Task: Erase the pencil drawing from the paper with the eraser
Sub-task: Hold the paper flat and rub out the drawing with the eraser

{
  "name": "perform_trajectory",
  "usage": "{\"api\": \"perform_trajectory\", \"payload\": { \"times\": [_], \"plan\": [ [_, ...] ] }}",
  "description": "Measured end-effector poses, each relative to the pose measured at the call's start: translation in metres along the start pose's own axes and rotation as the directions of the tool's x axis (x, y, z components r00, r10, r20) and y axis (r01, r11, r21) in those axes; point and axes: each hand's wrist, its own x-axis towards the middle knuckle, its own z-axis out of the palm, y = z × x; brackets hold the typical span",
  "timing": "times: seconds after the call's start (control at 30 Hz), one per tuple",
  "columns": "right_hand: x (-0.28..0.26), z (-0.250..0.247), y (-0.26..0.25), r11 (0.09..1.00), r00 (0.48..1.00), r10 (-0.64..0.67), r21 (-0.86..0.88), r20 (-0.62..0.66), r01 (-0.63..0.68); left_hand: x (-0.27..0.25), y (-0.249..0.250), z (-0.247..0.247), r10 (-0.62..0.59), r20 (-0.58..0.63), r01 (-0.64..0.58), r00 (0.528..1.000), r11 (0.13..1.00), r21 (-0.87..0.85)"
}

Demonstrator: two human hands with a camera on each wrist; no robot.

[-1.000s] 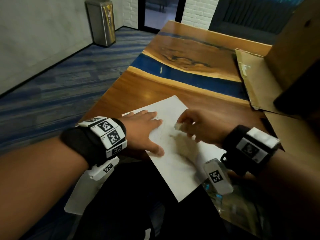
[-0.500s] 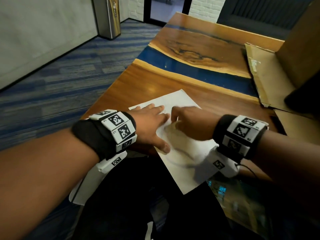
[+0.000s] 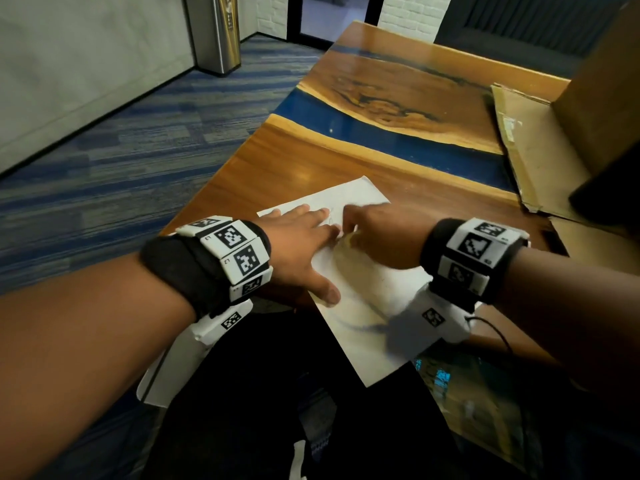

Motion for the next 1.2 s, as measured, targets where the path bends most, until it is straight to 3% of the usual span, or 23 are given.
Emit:
{"api": "perform_trajectory", "payload": {
  "times": [0.07, 0.2, 0.33, 0.47, 0.5, 0.63, 0.77, 0.83, 0.93, 1.07, 1.2],
  "plan": [
    [0.000, 0.001, 0.001, 0.999, 0.998, 0.048, -0.016, -0.028, -0.048, -0.001, 0.001, 0.001, 0.000, -0.002, 0.000, 1.000, 1.000, 0.005],
    [-0.008, 0.009, -0.013, 0.993, 0.992, -0.109, 0.046, 0.061, 0.106, -0.002, 0.000, 0.000, 0.013, 0.003, -0.013, 1.000, 1.000, -0.006],
    [0.002, -0.001, 0.000, 0.996, 0.995, 0.088, -0.023, -0.039, -0.089, 0.000, -0.001, 0.002, 0.007, -0.005, -0.007, 1.000, 1.000, 0.021],
    [-0.012, 0.008, -0.017, 0.992, 0.989, -0.123, 0.039, 0.079, 0.120, -0.002, -0.002, 0.001, 0.005, 0.008, -0.004, 1.000, 1.000, -0.025],
    [-0.012, 0.007, -0.016, 0.992, 0.988, -0.121, 0.040, 0.091, 0.118, -0.001, -0.002, 0.001, 0.006, 0.007, -0.006, 1.000, 1.000, -0.024],
    [-0.002, -0.002, 0.000, 0.996, 0.997, 0.075, -0.043, -0.012, -0.075, 0.001, -0.001, 0.003, 0.010, 0.004, -0.011, 1.000, 0.999, 0.031],
    [-0.018, 0.008, -0.013, 0.985, 0.972, -0.175, 0.023, 0.157, 0.174, -0.001, -0.002, -0.002, 0.003, 0.037, -0.002, 0.999, 1.000, -0.023],
    [-0.016, 0.007, -0.006, 0.986, 0.976, -0.163, -0.012, 0.145, 0.166, 0.001, -0.003, -0.002, -0.001, 0.034, 0.001, 0.999, 1.000, -0.015],
    [-0.015, 0.004, 0.004, 0.997, 0.999, -0.044, -0.063, -0.005, 0.044, 0.002, -0.001, 0.002, -0.001, 0.021, 0.000, 1.000, 0.999, 0.035],
    [-0.027, 0.011, -0.009, 0.981, 0.970, -0.192, 0.023, 0.151, 0.191, -0.001, -0.001, -0.001, -0.006, 0.029, 0.006, 1.000, 1.000, 0.007],
    [-0.015, 0.002, 0.013, 0.999, 1.000, 0.003, -0.042, 0.022, -0.002, 0.002, -0.001, 0.001, -0.010, 0.016, 0.009, 1.000, 0.999, 0.040]
  ]
}}
